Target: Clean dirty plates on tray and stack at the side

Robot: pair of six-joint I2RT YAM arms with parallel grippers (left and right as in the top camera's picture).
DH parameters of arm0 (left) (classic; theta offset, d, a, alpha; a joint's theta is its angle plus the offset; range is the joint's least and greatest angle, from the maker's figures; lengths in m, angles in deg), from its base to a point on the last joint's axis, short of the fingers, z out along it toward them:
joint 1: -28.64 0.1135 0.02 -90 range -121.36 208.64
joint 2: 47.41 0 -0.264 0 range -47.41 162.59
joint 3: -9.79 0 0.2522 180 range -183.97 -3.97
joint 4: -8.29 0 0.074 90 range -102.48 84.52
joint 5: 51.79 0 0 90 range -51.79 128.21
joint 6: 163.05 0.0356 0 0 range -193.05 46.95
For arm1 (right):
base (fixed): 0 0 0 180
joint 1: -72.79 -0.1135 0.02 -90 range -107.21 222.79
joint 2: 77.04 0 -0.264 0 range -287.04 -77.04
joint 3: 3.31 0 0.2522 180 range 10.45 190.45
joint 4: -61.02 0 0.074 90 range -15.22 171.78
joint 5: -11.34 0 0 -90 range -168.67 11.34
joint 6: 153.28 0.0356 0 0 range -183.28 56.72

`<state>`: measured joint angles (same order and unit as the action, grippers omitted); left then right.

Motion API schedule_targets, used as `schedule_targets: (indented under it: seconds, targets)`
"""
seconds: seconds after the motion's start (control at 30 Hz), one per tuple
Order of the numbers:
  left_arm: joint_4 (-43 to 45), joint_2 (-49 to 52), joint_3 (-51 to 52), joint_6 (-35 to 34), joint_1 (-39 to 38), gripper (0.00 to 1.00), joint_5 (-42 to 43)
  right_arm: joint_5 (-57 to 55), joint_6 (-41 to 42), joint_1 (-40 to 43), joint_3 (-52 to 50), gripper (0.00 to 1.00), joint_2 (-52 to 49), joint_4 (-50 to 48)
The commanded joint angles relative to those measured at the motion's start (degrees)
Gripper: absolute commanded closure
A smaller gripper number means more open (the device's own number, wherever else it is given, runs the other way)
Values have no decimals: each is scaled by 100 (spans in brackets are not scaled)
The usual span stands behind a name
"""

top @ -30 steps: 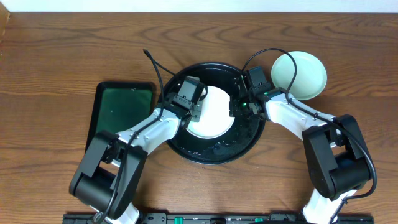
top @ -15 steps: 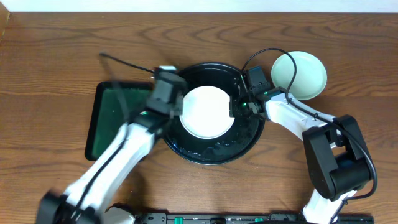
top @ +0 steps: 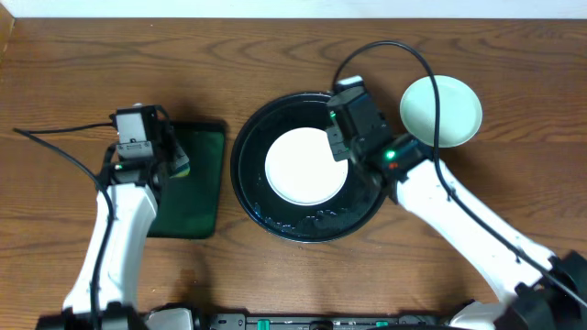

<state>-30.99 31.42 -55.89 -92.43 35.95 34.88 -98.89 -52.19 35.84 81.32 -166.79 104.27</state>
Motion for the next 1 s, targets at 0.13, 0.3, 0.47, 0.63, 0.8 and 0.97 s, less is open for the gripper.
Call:
schedule_targets:
  seconds: [0.13, 0.3, 0.47, 0.63, 0.8, 0.97]
  targets:
    - [24, 964, 96, -107, 157, 93, 485, 289, 315, 83, 61, 70, -94, 376]
    - [81, 1373, 96, -107, 157, 92, 481, 1661, 476, 546, 61, 64, -623, 444]
    - [96, 1440, 96, -107, 157, 65, 483, 2350, 476, 839, 61, 57, -1141, 444]
    - [-74, 1161, -44, -105, 157, 64, 483, 2632, 474, 920, 61, 57, -1574, 407]
    - [-267, 227, -195, -107, 157, 61, 483, 2653, 522, 920, 61, 56, -1930, 413]
    - [-262, -763, -195, -107, 157, 39, 483, 2651, 671, 922, 61, 56, -2238, 358]
